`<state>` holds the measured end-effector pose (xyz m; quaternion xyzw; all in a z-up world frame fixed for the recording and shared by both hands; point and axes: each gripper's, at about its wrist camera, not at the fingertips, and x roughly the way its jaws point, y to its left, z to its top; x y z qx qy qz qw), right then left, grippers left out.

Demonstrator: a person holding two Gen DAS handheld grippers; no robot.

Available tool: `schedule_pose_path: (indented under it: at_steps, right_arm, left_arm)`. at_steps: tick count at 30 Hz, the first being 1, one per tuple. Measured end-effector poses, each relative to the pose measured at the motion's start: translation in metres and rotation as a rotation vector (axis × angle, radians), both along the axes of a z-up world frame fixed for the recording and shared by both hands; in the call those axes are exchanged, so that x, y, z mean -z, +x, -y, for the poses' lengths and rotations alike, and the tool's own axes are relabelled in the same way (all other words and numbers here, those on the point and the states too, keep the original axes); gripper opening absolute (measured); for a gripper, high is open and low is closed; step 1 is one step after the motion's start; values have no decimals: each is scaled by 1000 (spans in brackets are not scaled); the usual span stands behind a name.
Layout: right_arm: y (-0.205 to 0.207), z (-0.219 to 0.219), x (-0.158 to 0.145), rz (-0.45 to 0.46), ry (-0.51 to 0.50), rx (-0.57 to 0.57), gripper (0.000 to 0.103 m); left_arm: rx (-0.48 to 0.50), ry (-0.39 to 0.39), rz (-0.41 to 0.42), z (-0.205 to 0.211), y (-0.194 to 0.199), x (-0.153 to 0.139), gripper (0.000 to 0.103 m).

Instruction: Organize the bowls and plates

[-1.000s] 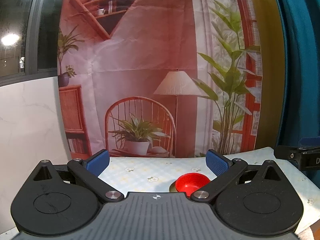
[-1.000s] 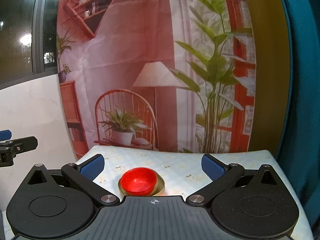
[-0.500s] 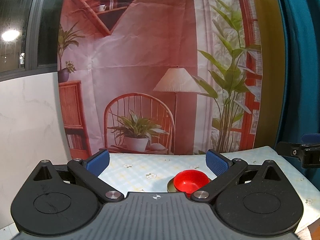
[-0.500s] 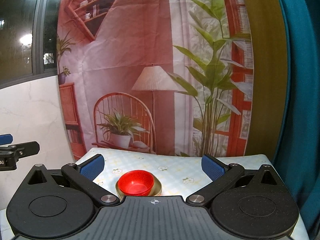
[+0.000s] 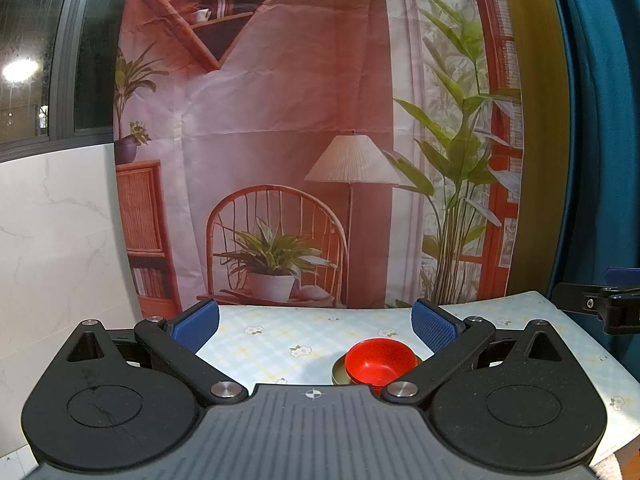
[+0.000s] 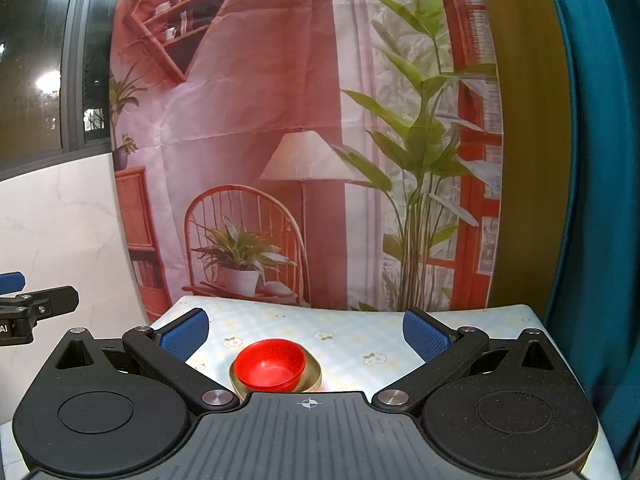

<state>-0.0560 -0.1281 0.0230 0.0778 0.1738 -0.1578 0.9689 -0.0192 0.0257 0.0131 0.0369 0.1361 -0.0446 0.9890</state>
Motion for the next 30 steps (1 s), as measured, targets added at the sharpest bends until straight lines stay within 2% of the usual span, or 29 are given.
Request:
schedule_pose_path:
  at_steps: [30]
  right_arm:
    - [0, 0, 0, 0, 1, -1, 103]
  left_arm:
    - [-2, 0, 2, -5, 3, 1, 103]
